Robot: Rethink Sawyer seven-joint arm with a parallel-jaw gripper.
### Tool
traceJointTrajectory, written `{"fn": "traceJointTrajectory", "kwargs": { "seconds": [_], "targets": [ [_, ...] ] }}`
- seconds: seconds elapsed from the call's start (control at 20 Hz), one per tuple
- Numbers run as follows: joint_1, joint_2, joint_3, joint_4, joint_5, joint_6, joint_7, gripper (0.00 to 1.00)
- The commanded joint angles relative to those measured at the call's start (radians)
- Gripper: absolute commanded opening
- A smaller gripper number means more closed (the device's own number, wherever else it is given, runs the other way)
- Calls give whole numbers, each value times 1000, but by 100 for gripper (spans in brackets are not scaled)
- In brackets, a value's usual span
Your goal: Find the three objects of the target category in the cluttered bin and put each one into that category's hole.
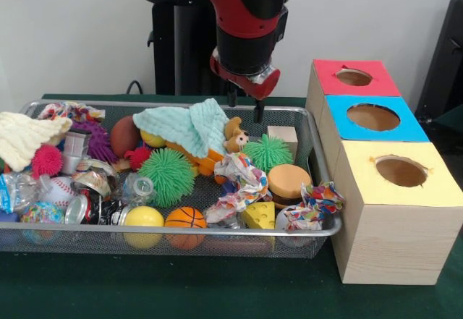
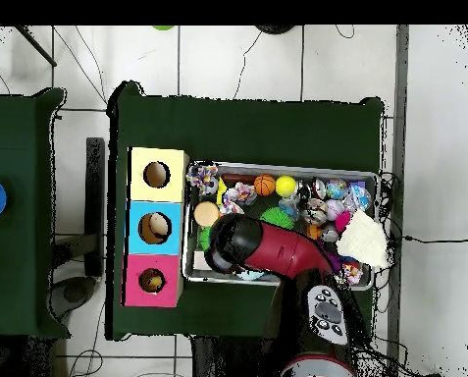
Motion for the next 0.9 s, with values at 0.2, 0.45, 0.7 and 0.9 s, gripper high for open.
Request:
{"fn": "traceJointTrajectory", "kwargs": {
  "seconds": [0.2,0.45,0.7,0.9],
  "targets": [
    [6,11,110,167,5,-237,110,100],
    [31,36,81,171,1,-330,148,100],
    [61,54,11,123,-24,-303,125,100],
    [86,41,-55,71,-47,-236,98,100]
  ]
}}
